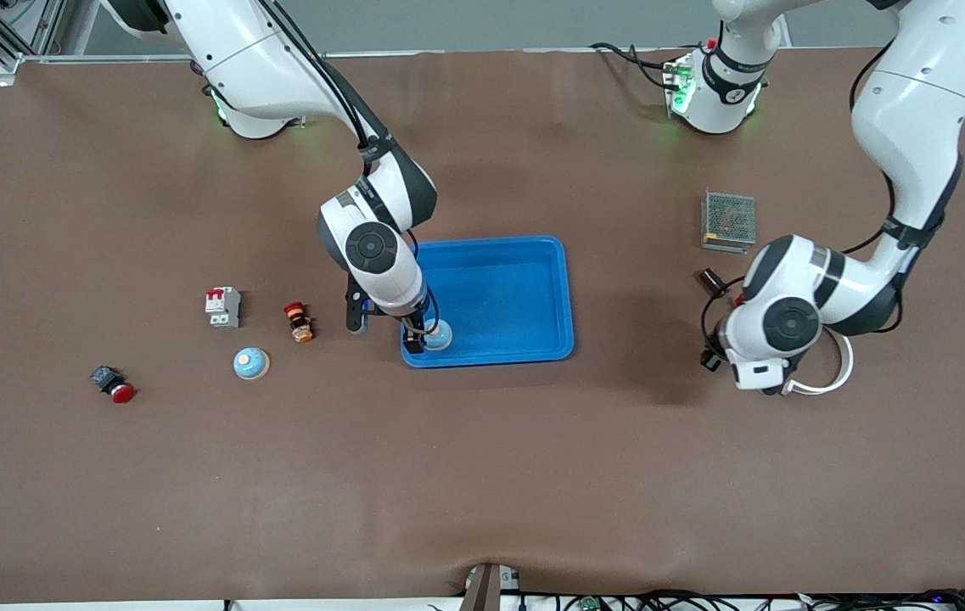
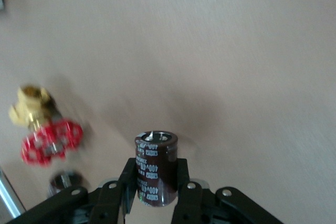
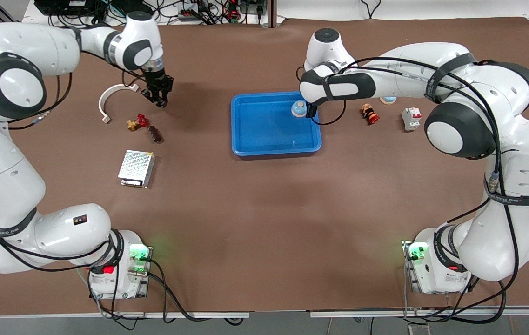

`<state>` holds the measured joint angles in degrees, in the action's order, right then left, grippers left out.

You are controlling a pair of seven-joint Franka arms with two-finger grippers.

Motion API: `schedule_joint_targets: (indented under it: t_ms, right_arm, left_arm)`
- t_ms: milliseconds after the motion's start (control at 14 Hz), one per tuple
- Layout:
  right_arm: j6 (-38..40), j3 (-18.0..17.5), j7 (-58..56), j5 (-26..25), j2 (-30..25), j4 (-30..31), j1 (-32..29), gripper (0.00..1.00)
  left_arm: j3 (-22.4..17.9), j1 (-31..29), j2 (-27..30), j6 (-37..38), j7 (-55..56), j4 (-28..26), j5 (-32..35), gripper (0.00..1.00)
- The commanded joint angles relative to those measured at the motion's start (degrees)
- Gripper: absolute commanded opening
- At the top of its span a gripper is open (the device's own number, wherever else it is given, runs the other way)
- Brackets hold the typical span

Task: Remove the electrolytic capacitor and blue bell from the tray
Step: 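Grasp the bell with the right gripper while the left gripper carries capacitor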

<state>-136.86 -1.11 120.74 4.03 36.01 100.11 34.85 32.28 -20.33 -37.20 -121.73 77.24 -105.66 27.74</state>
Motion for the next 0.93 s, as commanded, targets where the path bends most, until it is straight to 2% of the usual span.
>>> schedule_joint_targets:
  t_ms: [0, 427, 570, 784, 855]
  right_arm:
    - [-1.12, 0.67, 1.69, -1.66, 0.81, -0.61, 0.57, 1.0]
    - [-2.09, 0.67, 3.88, -2.44, 2.92, -3.42, 1.18, 1.0]
    - [-2.18, 0.67, 4.68, -2.89, 3.45, -3.86, 1.53, 1.0]
    - [-2.18, 0.67, 4.85, -2.98, 4.42, -4.65, 2.15, 1.0]
    - [-2.18, 0.67, 4.94, -2.98, 4.59, -4.83, 2.58, 1.0]
  left_arm:
    - [0.51, -3.48, -0.15, -2.72, -4.28, -1.83, 1.96, 0.0]
    - [0.15, -5.51, -1.39, -3.34, -9.11, -1.74, 5.84, 0.0]
    - [0.15, -6.12, -1.47, -3.34, -11.93, -1.65, 5.84, 0.15]
    - [0.15, -6.04, -1.47, -3.34, -12.99, -1.48, 5.92, 0.48]
    - [0.15, -6.04, -1.47, -3.34, -12.99, -1.39, 5.92, 0.52]
